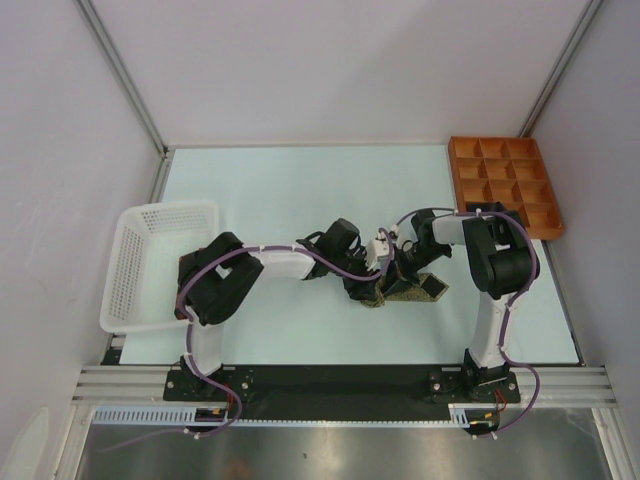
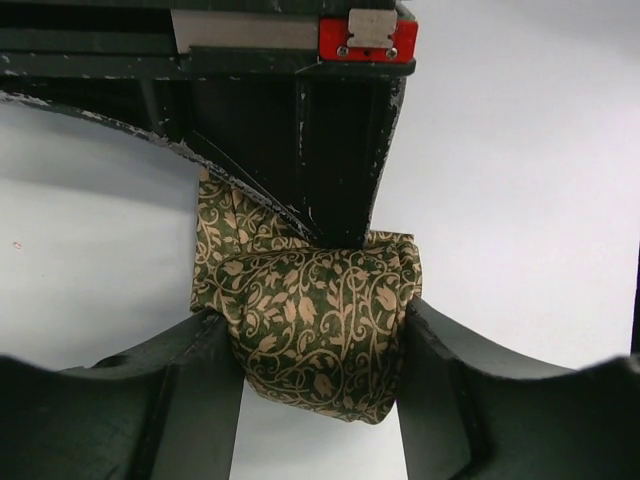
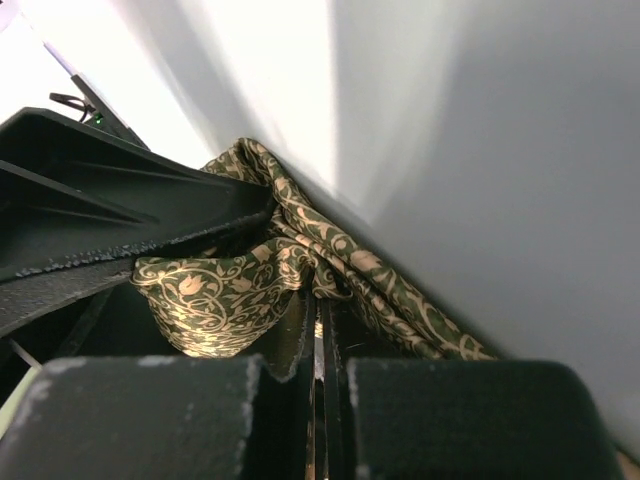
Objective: Roll the ties
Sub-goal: Roll the tie at the center of the board.
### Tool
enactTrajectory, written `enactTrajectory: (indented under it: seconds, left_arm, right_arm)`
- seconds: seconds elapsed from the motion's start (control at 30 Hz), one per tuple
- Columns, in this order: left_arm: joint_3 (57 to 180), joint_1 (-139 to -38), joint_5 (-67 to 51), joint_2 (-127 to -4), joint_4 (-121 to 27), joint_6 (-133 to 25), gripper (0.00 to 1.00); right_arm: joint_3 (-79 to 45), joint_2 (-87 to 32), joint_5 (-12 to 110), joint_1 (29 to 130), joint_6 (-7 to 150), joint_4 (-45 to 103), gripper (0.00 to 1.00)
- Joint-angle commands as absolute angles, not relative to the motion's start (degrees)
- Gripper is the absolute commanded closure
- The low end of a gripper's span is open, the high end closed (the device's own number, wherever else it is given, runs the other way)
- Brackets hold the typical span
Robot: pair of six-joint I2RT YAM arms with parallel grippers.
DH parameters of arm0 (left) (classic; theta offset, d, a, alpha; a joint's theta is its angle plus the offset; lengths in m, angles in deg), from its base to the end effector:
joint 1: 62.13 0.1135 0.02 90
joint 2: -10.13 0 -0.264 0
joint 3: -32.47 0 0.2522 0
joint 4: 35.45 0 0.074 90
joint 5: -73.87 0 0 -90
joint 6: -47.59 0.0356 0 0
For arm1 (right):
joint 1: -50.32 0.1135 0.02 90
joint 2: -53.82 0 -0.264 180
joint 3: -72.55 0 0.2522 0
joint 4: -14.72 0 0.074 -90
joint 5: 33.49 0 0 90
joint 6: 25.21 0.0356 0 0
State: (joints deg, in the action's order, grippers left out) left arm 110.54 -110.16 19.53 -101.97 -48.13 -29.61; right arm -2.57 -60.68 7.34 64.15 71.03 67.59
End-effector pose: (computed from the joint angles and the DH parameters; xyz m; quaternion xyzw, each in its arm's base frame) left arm 0.2513 -0.3105 0.1420 0.5454 0.7059 -0.3775 0.2485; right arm 0.3049 0.1028 0.0965 0.0520 -0.9077 -0.4065 0.0901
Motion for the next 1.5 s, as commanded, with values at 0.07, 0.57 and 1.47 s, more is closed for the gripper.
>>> enactTrajectory:
  seconds: [0.07, 0.57, 1.47]
  left_arm:
    - [110.1, -113.0, 15.8, -101.9, -45.5, -29.5, 0.47]
    - [105.4, -112.3, 13.4, -97.5, -46.5, -26.8, 0.42]
    - [107.4, -111.2, 13.2, -98.9, -45.2, -26.4, 0.37]
  right_arm:
    - [-1.8, -66.3, 16.9, 69.4, 71.7, 54.2, 1.00]
    - [-4.7, -55.0, 13.4, 68.6, 69.3, 57.2, 1.00]
    - [-1.2, -60.3, 13.6, 68.0, 70.3, 50.3, 1.00]
